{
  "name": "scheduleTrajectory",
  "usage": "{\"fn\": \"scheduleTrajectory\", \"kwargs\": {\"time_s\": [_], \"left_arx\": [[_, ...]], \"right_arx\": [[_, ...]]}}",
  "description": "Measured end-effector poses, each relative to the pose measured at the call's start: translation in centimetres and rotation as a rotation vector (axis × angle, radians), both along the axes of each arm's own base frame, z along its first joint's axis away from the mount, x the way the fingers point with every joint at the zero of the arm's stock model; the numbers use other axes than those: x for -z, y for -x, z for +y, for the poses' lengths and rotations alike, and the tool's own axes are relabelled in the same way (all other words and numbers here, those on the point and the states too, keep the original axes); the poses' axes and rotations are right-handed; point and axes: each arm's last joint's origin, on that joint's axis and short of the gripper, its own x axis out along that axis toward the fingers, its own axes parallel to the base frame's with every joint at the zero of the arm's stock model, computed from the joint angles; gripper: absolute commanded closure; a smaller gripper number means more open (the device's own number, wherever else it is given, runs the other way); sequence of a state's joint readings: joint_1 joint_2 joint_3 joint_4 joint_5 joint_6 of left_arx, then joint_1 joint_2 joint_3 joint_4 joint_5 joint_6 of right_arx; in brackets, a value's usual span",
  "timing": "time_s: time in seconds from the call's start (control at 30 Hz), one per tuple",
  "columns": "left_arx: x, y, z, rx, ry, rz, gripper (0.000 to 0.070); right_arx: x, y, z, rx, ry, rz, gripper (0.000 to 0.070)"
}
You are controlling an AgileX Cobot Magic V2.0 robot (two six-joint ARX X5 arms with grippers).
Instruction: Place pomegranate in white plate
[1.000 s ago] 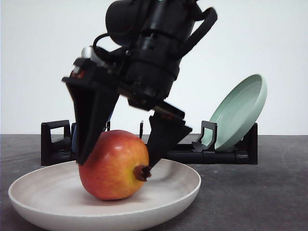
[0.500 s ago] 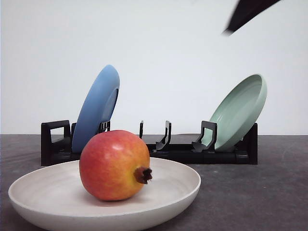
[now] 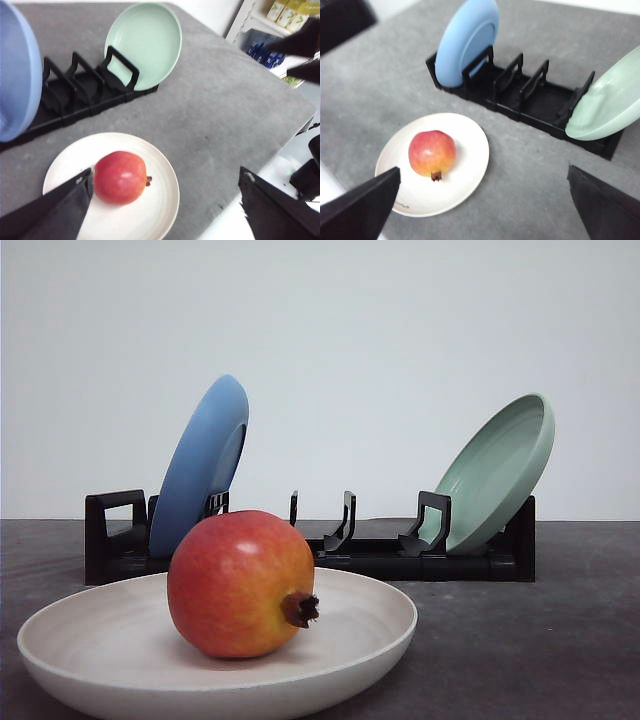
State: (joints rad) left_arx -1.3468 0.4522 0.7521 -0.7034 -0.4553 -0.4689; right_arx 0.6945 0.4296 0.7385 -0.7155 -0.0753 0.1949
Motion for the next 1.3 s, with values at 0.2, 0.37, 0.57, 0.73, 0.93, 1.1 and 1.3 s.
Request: {"fn": "scheduleTrajectory", "kwargs": {"time_s": [0.2, 0.37, 0.57, 0.73, 0.93, 1.1, 1.3], "left_arx": [[-0.12, -0.03, -0.03, 0.001, -0.005, -0.026, 0.0157], [-0.05, -0.03, 0.00, 0.009, -0.026, -0.039, 0.0700], [-0.05, -0.04, 0.01, 0.011, -0.039, -0.055, 0.0700], [-0.05, -0.04, 0.01, 0.014, -0.043, -0.060, 0.0700], [-0.05, -0.04, 0.01, 0.014, -0.044, -0.061, 0.0700], [-0.05, -0.04, 0.01, 0.014, -0.044, -0.061, 0.0700], [0.05, -0.32, 0.21, -0.018, -0.033, -0.059, 0.0700]], "right_arx": [[1.16, 0.76, -0.63, 0.007, -0.049, -0.029, 0.0000], [1.13, 0.77, -0.64, 0.011, -0.060, -0.023, 0.0661], [1.13, 0.74, -0.67, 0.026, -0.058, -0.024, 0.0700], [1.13, 0.73, -0.67, 0.028, -0.058, -0.025, 0.0700], [1.13, 0.73, -0.67, 0.028, -0.058, -0.025, 0.0700], [1.13, 0.73, -0.67, 0.028, -0.058, -0.025, 0.0700], [1.13, 0.73, -0.67, 0.029, -0.058, -0.025, 0.0700]]}}
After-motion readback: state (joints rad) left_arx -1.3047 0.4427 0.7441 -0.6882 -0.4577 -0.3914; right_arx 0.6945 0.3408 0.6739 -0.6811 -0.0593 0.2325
